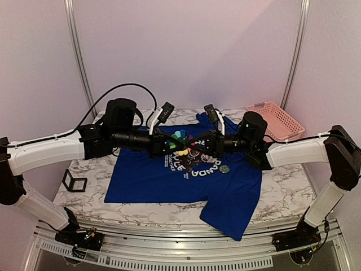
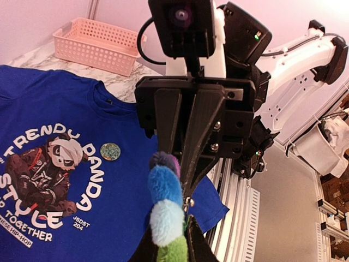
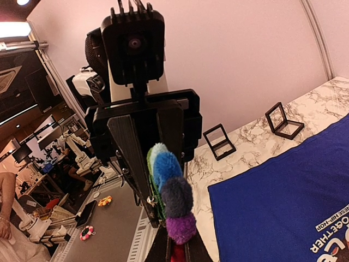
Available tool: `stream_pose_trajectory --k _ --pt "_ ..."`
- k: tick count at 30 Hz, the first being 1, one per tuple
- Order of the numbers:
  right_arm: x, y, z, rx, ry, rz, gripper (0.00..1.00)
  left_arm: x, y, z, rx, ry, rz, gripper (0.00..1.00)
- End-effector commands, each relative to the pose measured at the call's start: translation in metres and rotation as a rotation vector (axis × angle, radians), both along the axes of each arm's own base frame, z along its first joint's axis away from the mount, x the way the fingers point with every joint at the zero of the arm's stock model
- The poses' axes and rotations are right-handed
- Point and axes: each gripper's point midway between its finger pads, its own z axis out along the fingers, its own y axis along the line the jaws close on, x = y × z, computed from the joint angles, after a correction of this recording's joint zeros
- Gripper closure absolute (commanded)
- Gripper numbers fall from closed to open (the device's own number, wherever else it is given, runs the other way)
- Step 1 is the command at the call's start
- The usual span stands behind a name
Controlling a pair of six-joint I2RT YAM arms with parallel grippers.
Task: Pin the brooch onto the clothing
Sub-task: Open the brooch.
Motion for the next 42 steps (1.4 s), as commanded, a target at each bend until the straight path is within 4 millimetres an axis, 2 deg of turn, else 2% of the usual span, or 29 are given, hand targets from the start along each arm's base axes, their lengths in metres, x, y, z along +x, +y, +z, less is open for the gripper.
stream_pose_trajectory --k 1,4,7,8,11,14,16,17,20,22,27,31,33,35,39,42 --pt "0.0 0.002 -0.016 -0.042 0.039 -0.016 1.0 -0.003 -0.005 0.015 -0.018 -0.051 -0.014 0.95" --pt "-0.005 0.004 -0.015 -0.046 0.009 -0.011 1.0 0.001 -0.002 0.012 0.001 -0.038 0.011 0.91" --pt "-0.007 0.003 -0.015 -0.048 0.0 -0.01 1.0 0.001 -0.002 0.016 -0.014 -0.024 0.01 0.76" --pt "-0.007 0.002 -0.015 -0.05 0.001 -0.01 1.0 0.0 -0.002 0.017 -0.019 -0.022 0.005 0.73" --pt "-0.008 0.002 -0.016 -0.053 0.003 -0.009 1.0 0.001 0.0 0.021 -0.025 -0.028 0.002 0.72" --pt "-0.008 0.002 -0.014 -0.05 -0.002 -0.011 1.0 0.001 0.002 0.02 -0.007 -0.035 -0.007 0.77" --pt "-0.008 0.001 -0.012 -0.049 -0.006 -0.015 1.0 -0.001 0.003 0.018 0.006 -0.038 -0.022 0.76" --pt "-0.008 0.001 -0.012 -0.051 -0.007 -0.015 1.0 -0.004 0.003 0.018 0.004 -0.035 -0.035 0.73" --pt "-0.006 0.001 -0.01 -0.052 -0.011 -0.02 1.0 -0.015 0.002 0.02 -0.01 -0.035 -0.097 0.51" --pt "-0.006 0.001 -0.01 -0.052 -0.01 -0.021 1.0 -0.022 0.002 0.02 -0.007 -0.055 -0.125 0.44" --pt "-0.004 0.003 -0.008 -0.054 -0.01 -0.024 1.0 -0.024 0.003 0.011 0.025 -0.092 -0.127 0.46" --pt "-0.004 0.003 -0.007 -0.055 -0.01 -0.02 1.0 -0.017 0.005 0.004 0.066 -0.114 -0.079 0.68" --pt "-0.004 0.003 -0.006 -0.054 -0.011 -0.021 1.0 -0.018 0.004 0.003 0.072 -0.116 -0.087 0.71" --pt "-0.004 0.003 -0.006 -0.053 -0.012 -0.024 1.0 -0.022 0.004 0.0 0.081 -0.11 -0.097 0.7" --pt "-0.003 0.003 -0.006 -0.053 -0.012 -0.028 1.0 -0.027 0.006 -0.005 0.089 -0.087 -0.111 0.6" --pt "-0.003 0.003 -0.005 -0.052 -0.013 -0.028 1.0 -0.029 0.007 -0.008 0.097 -0.081 -0.116 0.57"
